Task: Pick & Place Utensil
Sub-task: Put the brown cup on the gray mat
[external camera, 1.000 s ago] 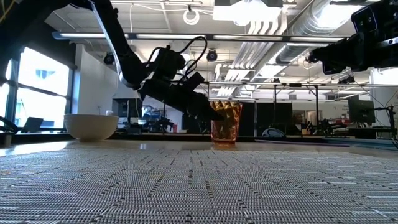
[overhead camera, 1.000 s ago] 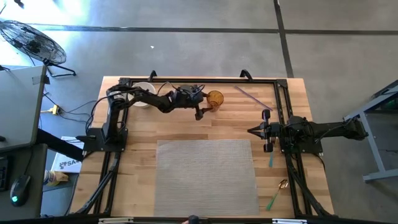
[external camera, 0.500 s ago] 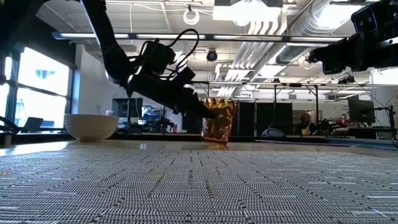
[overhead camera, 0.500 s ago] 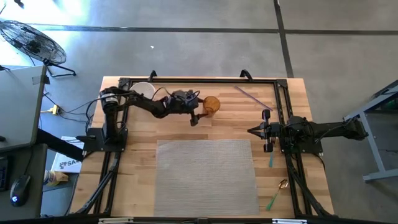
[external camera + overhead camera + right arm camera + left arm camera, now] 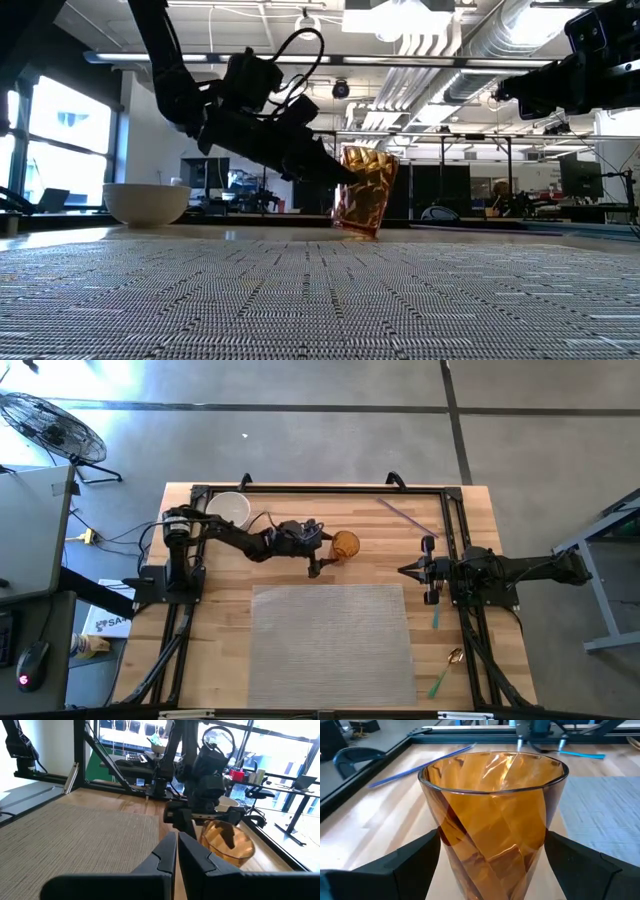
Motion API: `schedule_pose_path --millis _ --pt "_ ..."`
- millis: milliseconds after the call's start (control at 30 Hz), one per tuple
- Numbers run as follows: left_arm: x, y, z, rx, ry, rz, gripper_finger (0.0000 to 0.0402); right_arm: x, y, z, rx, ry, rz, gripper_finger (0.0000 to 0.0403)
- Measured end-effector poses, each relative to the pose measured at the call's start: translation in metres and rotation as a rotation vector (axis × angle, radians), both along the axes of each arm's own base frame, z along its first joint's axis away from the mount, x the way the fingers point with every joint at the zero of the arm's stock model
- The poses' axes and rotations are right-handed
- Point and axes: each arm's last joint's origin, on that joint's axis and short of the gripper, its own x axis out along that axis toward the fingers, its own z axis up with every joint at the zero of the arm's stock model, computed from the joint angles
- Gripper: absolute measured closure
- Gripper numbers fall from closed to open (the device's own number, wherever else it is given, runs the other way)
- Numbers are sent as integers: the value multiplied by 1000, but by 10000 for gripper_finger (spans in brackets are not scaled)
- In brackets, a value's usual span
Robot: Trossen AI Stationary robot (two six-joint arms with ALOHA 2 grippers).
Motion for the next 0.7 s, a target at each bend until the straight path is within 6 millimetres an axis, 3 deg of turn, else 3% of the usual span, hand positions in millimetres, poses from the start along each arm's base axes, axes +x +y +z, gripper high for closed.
schedule_pose_path --millis 467,700 --pt "10 -39 5 -24 -37 -48 58 0 0 0 0 0 0 391" --pt "12 -44 7 -8 -39 -7 58 0 0 0 0 0 0 391"
